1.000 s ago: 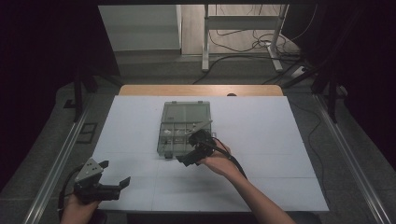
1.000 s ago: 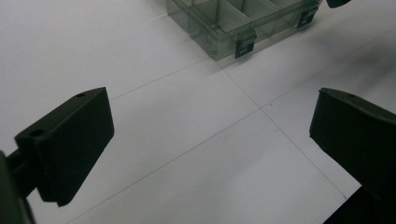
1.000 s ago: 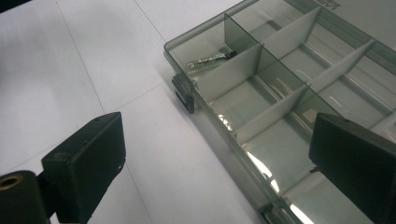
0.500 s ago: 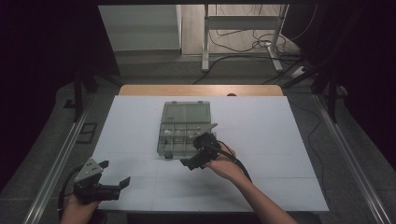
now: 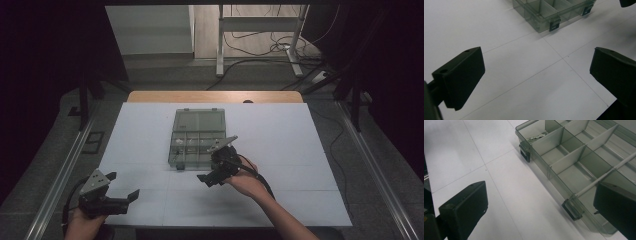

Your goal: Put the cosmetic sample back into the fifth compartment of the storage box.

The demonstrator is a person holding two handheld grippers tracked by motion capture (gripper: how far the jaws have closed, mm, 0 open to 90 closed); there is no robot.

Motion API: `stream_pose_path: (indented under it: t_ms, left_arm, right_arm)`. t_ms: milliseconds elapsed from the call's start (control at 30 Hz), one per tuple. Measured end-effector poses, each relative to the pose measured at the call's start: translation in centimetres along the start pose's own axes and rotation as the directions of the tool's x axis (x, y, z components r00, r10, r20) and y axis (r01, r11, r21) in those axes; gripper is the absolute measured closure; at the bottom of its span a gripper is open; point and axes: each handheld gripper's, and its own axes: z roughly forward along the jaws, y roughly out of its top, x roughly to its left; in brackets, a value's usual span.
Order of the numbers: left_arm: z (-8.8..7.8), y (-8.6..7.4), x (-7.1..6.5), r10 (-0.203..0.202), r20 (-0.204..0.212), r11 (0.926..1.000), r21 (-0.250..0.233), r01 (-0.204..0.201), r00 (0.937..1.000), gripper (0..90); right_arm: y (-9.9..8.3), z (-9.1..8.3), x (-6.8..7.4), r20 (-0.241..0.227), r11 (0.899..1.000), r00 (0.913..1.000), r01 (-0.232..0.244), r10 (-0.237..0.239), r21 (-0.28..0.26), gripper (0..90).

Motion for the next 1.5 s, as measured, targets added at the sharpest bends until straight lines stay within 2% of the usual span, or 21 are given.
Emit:
stream_pose_path:
  t_ms: [133,333,833,1500]
  left_arm:
    - [0.0,0.0,0.0,0.000,0.000,1.0000,0.000,0.000,1.0000,0.4]
    - [0.0,0.0,0.0,0.000,0.000,1.0000,0.000,0.000,1.0000,0.4]
    - [0.0,0.0,0.0,0.001,-0.001,1.0000,0.002,-0.001,1.0000,0.4]
    - [0.0,0.0,0.0,-0.002,-0.002,1.0000,0.001,0.002,1.0000,0.4]
  right_arm:
    - [-0.2,-0.5,0.0,0.004,1.000,1.0000,0.007,-0.007,-0.003,0.0]
    - [-0.6,-1.1,0.0,0.012,1.000,0.9999,-0.012,0.012,-0.014,0.0]
    - [-1.7,-3.1,-0.2,0.024,0.999,0.9995,-0.018,0.019,-0.041,0.2]
    - [-4.5,-5.6,-0.9,0.091,0.998,0.9948,-0.041,0.046,-0.050,0.4]
